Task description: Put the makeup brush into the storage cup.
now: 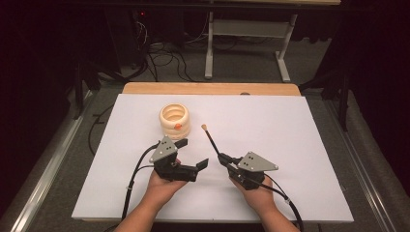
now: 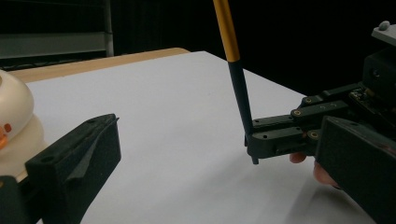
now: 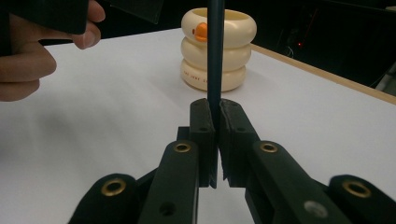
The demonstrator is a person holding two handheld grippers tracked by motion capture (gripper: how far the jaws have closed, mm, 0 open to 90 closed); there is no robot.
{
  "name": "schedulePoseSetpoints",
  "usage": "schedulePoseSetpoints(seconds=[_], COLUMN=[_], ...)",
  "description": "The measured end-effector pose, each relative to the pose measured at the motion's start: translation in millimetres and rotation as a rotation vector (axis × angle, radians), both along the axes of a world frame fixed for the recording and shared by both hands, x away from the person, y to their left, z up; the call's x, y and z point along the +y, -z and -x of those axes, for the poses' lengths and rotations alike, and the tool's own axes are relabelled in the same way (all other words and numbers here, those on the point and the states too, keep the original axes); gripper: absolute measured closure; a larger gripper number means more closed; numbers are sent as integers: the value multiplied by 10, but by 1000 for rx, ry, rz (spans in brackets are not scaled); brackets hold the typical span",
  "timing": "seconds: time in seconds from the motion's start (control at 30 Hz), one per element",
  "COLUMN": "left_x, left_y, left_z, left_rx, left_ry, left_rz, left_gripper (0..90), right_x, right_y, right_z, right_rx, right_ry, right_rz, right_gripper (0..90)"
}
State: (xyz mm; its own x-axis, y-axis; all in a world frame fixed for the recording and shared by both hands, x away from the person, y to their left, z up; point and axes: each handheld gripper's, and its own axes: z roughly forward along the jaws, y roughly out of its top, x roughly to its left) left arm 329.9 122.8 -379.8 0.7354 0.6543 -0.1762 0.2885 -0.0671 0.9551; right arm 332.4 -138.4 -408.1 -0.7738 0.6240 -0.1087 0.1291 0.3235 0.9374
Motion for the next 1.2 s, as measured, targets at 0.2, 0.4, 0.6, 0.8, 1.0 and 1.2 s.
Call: schedulePoseSetpoints(seconds=[0.2,0.4,0.6,0.8,1.0,1.2], left_x=[-8,-7,19,38,33,40], left_y=[0,3,15,21,30,43], left_z=[1,0,-3,-10,2,-2], left_rx=[7,12,16,32,30,36], left_ry=[7,17,18,36,51,51], left_rz=[7,14,44,70,71,79], left_gripper=[10,37,129,272,392,491], right_x=[18,42,77,101,122,146], right_y=[22,41,60,73,88,102], right_z=[28,52,81,98,108,122], right_rx=[9,15,14,20,21,22], right_ry=[-4,-16,-32,-41,-46,-50], right_rz=[-10,-18,-13,-4,0,7], right_gripper=[867,867,867,867,867,867])
